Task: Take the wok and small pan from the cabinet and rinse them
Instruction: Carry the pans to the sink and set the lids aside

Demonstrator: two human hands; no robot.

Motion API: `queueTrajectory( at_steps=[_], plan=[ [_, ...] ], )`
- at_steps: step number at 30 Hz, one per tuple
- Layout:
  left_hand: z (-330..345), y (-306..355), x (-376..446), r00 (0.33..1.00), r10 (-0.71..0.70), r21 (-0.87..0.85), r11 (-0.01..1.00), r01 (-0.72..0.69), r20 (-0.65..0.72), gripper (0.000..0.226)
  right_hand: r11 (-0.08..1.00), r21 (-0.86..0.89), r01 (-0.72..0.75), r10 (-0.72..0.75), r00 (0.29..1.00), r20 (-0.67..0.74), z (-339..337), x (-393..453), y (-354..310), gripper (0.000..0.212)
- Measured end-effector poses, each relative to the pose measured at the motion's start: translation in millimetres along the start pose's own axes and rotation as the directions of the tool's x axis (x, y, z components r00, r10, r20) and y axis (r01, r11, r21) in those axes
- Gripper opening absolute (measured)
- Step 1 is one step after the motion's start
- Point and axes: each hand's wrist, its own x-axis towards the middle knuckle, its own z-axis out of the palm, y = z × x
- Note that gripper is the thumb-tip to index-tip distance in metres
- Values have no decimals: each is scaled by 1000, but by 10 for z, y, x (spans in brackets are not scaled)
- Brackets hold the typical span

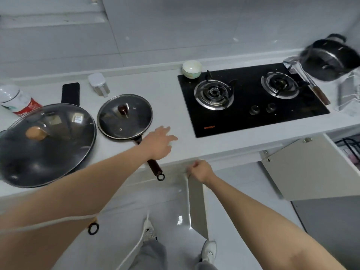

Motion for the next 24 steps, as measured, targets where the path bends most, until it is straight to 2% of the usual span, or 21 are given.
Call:
queueTrajectory(
  at_steps=[3, 5, 6, 7, 11, 12, 15, 20, 24],
  plan=[
    [149, 565, 233, 994, 64, -36, 998, -61, 92, 53, 994, 40, -99, 102, 992, -78, -207, -31, 586, 32],
    [287, 870, 383, 988, 95, -64, 994, -87, 121, 52, 989, 76, -127, 133, 988, -81, -234, -6, 842, 34],
    [271, 928, 450, 987, 105, -64, 993, -98, 121, 53, 991, 67, -119, 123, 990, -65, -242, 31, 811, 37],
    [443, 1140, 592, 976, 127, -60, 991, -118, 178, 55, 984, 94, -152, 155, 988, -18, -195, 89, 1037, 42],
    [704, 1313, 803, 969, 156, 40, 985, -166, 190, 61, 983, 74, -170, 158, 977, 142, 35, 193, 1302, 75],
    [781, 1350, 858, 968, 186, 75, 977, -200, 170, 61, 986, 51, -161, 152, 976, 155, 70, 220, 1408, 75],
    [922, 1425, 955, 962, 244, 130, 957, -260, 126, 64, 995, 7, -103, 101, 985, 138, 63, 183, 1568, 57],
    [841, 1661, 1238, 942, 297, 166, 932, -321, 157, 70, 997, -60, -56, 62, 992, 107, -277, 248, 1773, 49],
    [793, 1888, 1517, 932, 306, 194, 919, -342, 195, 72, 994, -81, -76, 78, 997, 22, -744, 354, 1962, 29]
  ],
)
